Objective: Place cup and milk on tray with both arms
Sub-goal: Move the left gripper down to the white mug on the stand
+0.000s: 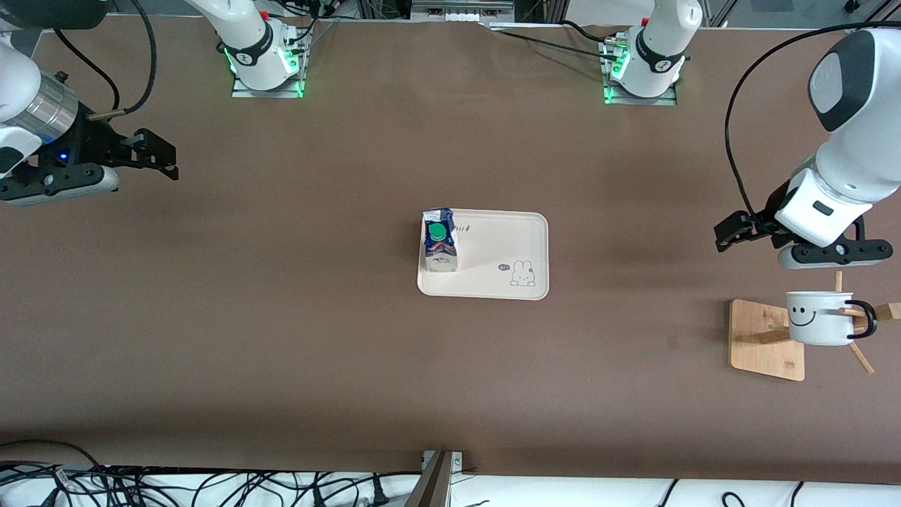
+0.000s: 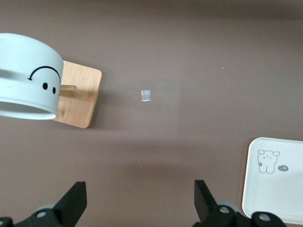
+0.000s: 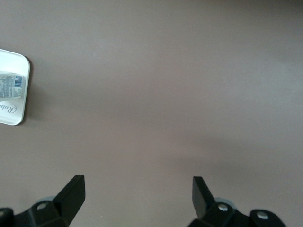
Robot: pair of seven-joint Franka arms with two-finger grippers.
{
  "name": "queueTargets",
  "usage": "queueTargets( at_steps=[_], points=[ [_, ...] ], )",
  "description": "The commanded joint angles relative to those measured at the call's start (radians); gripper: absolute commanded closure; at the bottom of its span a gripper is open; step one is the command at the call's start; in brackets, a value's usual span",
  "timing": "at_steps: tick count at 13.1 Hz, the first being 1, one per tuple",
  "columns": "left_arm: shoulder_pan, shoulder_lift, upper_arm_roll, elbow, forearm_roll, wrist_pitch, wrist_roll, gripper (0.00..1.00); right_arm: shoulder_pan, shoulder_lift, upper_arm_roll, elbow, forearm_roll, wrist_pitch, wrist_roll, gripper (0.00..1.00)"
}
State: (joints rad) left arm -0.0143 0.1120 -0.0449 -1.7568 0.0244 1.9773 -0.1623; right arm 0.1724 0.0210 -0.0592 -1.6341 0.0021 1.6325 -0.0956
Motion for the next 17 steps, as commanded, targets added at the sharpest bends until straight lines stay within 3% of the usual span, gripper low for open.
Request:
queueTargets(
  at_steps=[1,3,5,7,13,17],
  points=[
    [0.023,-0.110,-0.003,-0.125,0.022,0.093,-0.048,0.00,-0.005,-0.010,0.009,0.020,-0.024,-0.012,0.013,0.00],
    [0.053,-0.164,-0.003,-0.196,0.022,0.145,-0.069,0.00,-0.010,-0.009,0.004,0.023,-0.031,-0.020,0.016,0.00],
    [0.112,-0.208,-0.006,-0.332,0.022,0.315,-0.065,0.00,-0.008,0.005,0.004,0.033,-0.057,-0.022,0.014,0.00],
    [0.123,-0.209,-0.003,-0.406,0.022,0.461,-0.059,0.00,-0.004,0.019,0.007,0.033,-0.068,-0.020,0.016,0.00],
    [0.181,-0.042,0.003,-0.395,-0.004,0.754,-0.085,0.00,-0.011,0.020,0.002,0.034,-0.060,-0.020,0.027,0.00],
    [0.186,0.015,0.003,-0.354,-0.158,0.776,-0.083,0.00,-0.017,0.022,0.001,0.034,-0.057,-0.003,0.024,0.00]
  ],
)
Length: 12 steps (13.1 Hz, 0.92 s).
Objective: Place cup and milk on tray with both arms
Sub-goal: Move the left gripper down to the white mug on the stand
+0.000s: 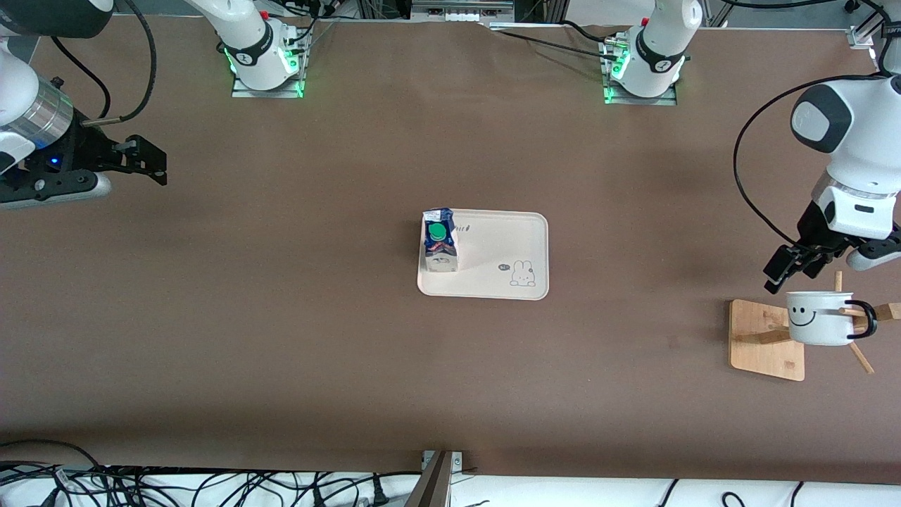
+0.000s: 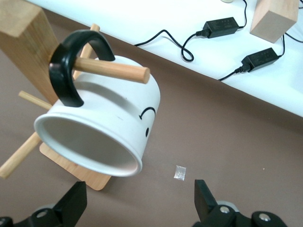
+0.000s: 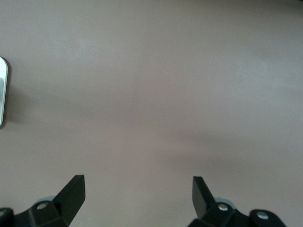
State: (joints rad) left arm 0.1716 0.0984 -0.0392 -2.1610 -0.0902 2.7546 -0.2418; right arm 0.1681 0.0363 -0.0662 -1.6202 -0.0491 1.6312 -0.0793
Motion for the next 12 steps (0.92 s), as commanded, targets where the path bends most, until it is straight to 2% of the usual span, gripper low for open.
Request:
queueTargets(
  at_steps=[1,3,5,10,11,12],
  points=[
    [0.002,0.050,-0.002,0.084,-0.043,-0.001,-0.001,0.00,-0.012,0.013,0.008,0.022,-0.008,0.009,0.007,0.00],
    [0.005,0.075,-0.004,0.104,-0.055,-0.001,0.001,0.00,-0.012,0.013,0.008,0.022,-0.008,0.015,0.007,0.00],
    [0.008,0.105,-0.004,0.131,-0.141,-0.001,0.021,0.00,-0.012,0.013,0.008,0.022,-0.006,0.018,0.007,0.00],
    [0.009,0.156,-0.002,0.196,-0.151,0.000,0.049,0.00,-0.012,0.013,0.008,0.022,-0.008,0.019,0.007,0.00],
    [0.009,0.156,-0.002,0.194,-0.151,0.000,0.053,0.60,-0.012,0.013,0.008,0.022,-0.008,0.018,0.007,0.00],
    [0.011,0.158,-0.002,0.194,-0.151,-0.001,0.055,0.78,-0.012,0.013,0.008,0.022,-0.008,0.018,0.007,0.00]
  ],
)
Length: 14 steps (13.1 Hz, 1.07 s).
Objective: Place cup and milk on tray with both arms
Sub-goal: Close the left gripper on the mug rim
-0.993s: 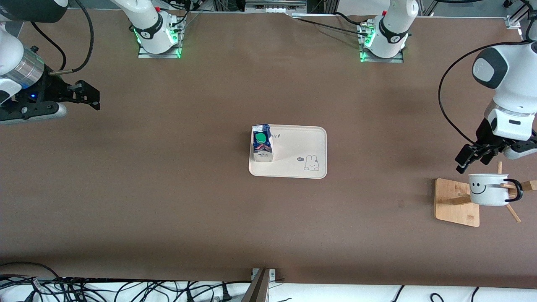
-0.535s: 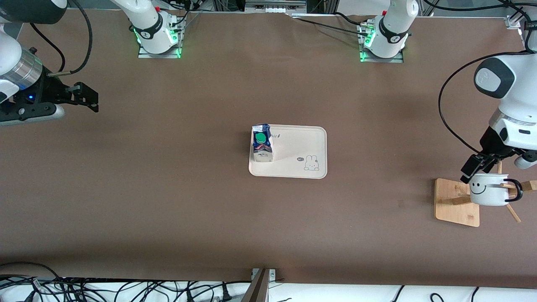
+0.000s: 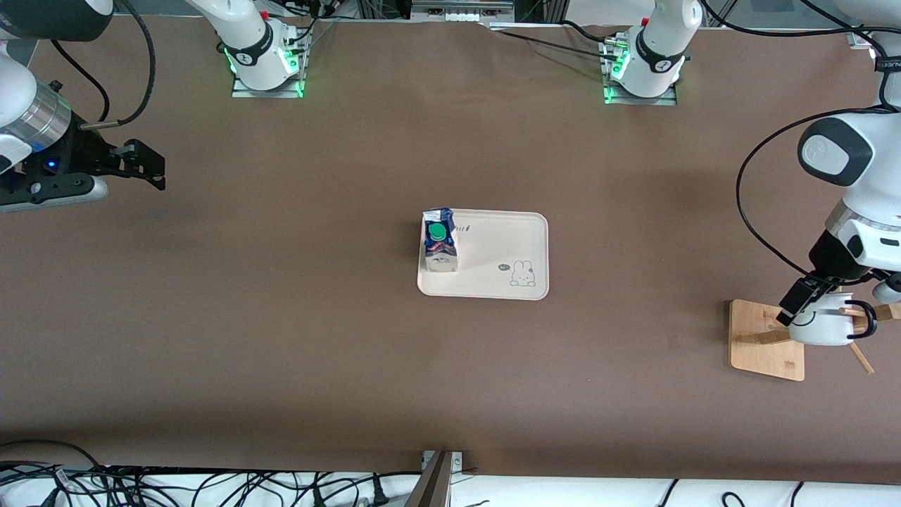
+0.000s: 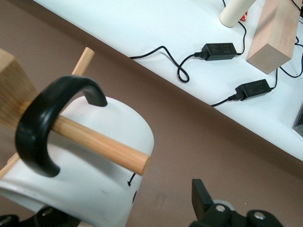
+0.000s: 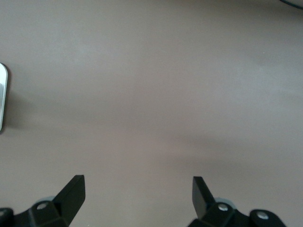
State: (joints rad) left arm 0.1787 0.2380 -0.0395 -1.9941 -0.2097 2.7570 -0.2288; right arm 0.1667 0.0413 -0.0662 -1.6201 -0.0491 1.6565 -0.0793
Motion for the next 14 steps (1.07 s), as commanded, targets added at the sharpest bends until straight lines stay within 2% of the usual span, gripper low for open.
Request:
queueTargets(
  at_steps=[1,10,11,13,14],
  points=[
    [0.004,0.017,-0.002,0.026,-0.031,-0.002,0.042,0.78,-0.010,0.008,0.008,0.022,-0.008,-0.008,0.007,0.00],
    [0.002,-0.002,-0.007,0.021,-0.028,-0.014,0.057,0.78,-0.010,0.012,0.008,0.022,-0.009,-0.012,0.006,0.00],
    [0.002,-0.003,-0.008,0.021,-0.027,-0.016,0.057,0.81,-0.010,0.012,0.008,0.022,-0.009,-0.012,0.006,0.00],
    [0.002,-0.009,-0.010,0.020,-0.027,-0.031,0.056,0.96,-0.010,0.012,0.008,0.022,-0.009,-0.012,0.006,0.00],
    [0.001,-0.009,-0.010,0.021,-0.027,-0.033,0.056,1.00,-0.010,0.012,0.008,0.022,-0.009,-0.012,0.006,0.00]
  ],
)
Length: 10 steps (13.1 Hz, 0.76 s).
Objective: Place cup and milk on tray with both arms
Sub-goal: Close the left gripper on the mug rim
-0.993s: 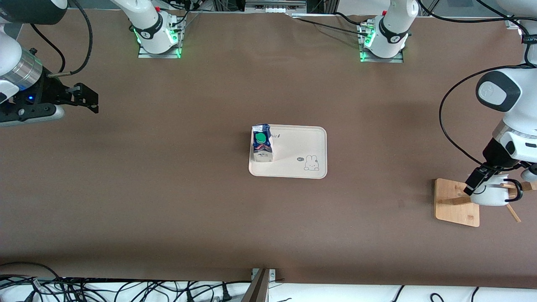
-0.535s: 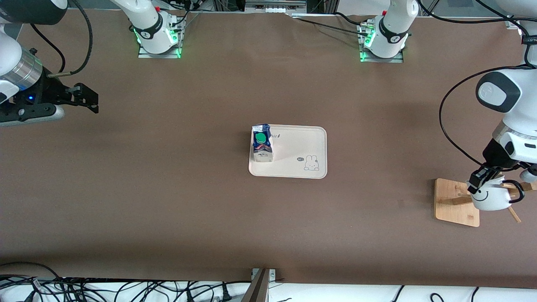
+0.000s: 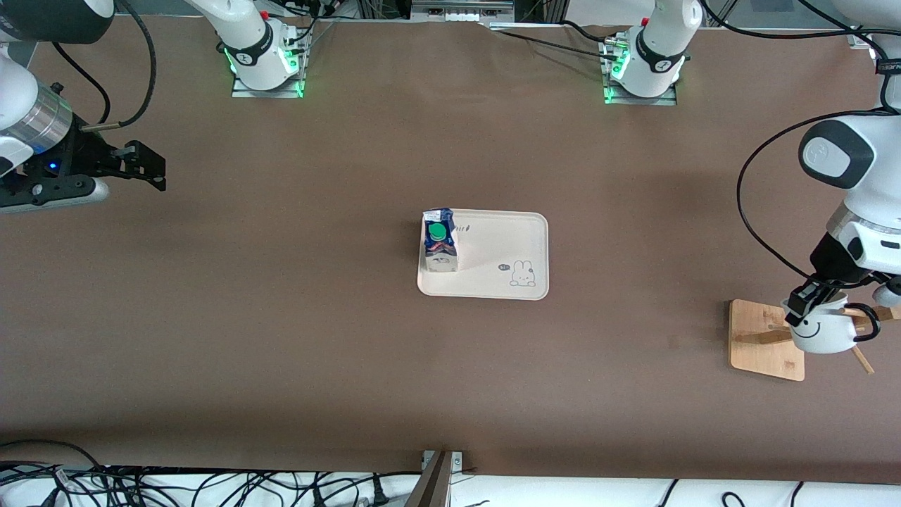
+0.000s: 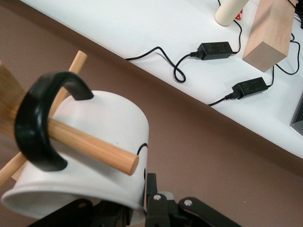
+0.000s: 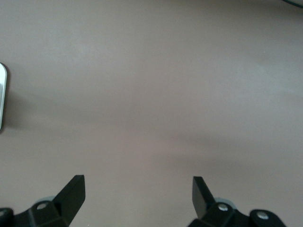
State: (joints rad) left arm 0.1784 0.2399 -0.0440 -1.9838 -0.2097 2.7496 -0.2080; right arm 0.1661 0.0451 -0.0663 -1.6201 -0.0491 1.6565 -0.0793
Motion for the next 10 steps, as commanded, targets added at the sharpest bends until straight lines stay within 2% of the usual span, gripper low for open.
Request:
queueTargets(
  at_steps=[1,5,10],
  points=[
    [0.001,-0.013,-0.005,0.010,-0.027,-0.025,0.035,1.00,-0.010,0.009,0.008,0.022,-0.009,-0.012,0.006,0.00],
    [-0.007,-0.025,-0.005,0.014,-0.020,-0.062,0.035,1.00,-0.013,0.009,0.008,0.022,-0.009,-0.012,0.007,0.00],
    [-0.011,-0.073,-0.011,0.025,-0.010,-0.212,0.035,1.00,-0.013,0.009,0.008,0.020,-0.009,-0.012,0.006,0.00]
  ],
)
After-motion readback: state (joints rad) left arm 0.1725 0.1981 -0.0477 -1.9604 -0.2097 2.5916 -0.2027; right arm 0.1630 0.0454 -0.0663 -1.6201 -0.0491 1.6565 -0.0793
